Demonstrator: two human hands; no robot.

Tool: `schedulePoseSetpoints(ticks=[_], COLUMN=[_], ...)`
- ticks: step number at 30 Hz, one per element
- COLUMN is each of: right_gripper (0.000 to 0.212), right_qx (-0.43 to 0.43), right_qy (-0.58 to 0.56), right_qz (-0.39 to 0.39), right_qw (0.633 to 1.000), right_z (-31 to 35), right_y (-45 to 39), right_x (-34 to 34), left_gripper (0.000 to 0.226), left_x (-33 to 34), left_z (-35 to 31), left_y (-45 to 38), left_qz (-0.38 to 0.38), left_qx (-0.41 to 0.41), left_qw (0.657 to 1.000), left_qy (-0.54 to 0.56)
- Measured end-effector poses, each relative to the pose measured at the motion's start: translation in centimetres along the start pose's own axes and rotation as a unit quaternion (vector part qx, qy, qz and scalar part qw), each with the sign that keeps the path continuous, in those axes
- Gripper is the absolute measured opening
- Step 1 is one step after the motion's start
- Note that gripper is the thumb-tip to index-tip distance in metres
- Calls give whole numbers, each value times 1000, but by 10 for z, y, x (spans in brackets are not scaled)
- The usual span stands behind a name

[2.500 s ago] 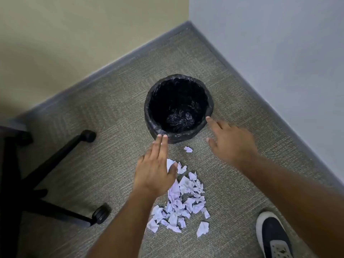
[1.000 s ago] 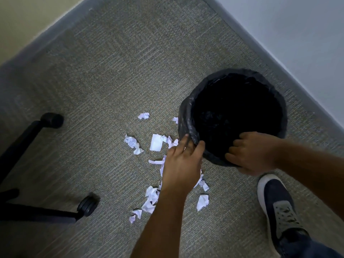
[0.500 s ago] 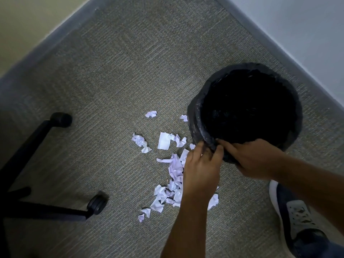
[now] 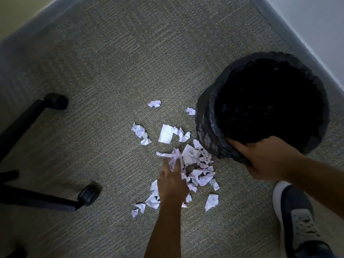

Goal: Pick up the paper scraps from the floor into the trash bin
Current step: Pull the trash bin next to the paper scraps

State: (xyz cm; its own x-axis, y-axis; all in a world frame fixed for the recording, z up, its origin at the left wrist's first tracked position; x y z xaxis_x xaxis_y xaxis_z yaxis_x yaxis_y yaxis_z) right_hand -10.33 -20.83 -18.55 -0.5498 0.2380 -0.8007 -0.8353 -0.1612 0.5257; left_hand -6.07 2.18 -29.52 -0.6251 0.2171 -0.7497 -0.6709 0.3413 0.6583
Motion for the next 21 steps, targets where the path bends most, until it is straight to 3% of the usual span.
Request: schedulePoseSetpoints(ticks=[4,8,15,21], right_gripper=[89,85,86,86], right_qx=[-18,-18,-12,5], right_qy=[-28,-15,-5,-12], right_qz=[-45,1,-13,-6], right_qw=[998,1000,1000,1000], right_z=[-8,-4,-5,-4], right_y=[0,0,-3,-5], right_x=[5,12,9,6], left_gripper=[75,61,30,18], left_x=[31,34,-25,-92], left_z=[-4,-14,-20,-17], left_y=[-7,-22,-25,4], left_qz=[52,52,-92,-242], left_qx=[15,30,0,-40], left_qw=[998,995,986,938], left_qy=[39,77,138,246])
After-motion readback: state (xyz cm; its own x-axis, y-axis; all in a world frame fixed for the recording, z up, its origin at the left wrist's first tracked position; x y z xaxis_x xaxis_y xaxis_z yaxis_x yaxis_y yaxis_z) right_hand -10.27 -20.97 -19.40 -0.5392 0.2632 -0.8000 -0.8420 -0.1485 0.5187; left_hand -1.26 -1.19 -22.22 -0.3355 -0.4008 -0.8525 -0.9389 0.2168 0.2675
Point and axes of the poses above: each hand's wrist, its own y-axis away from the middle knuckle, its own x-axis out of the palm, z = x × y, the point moved 9 cm from there along -y, towards the middle knuckle, and after that the axes turned 11 degrees about -y, right-handed, at the moved point
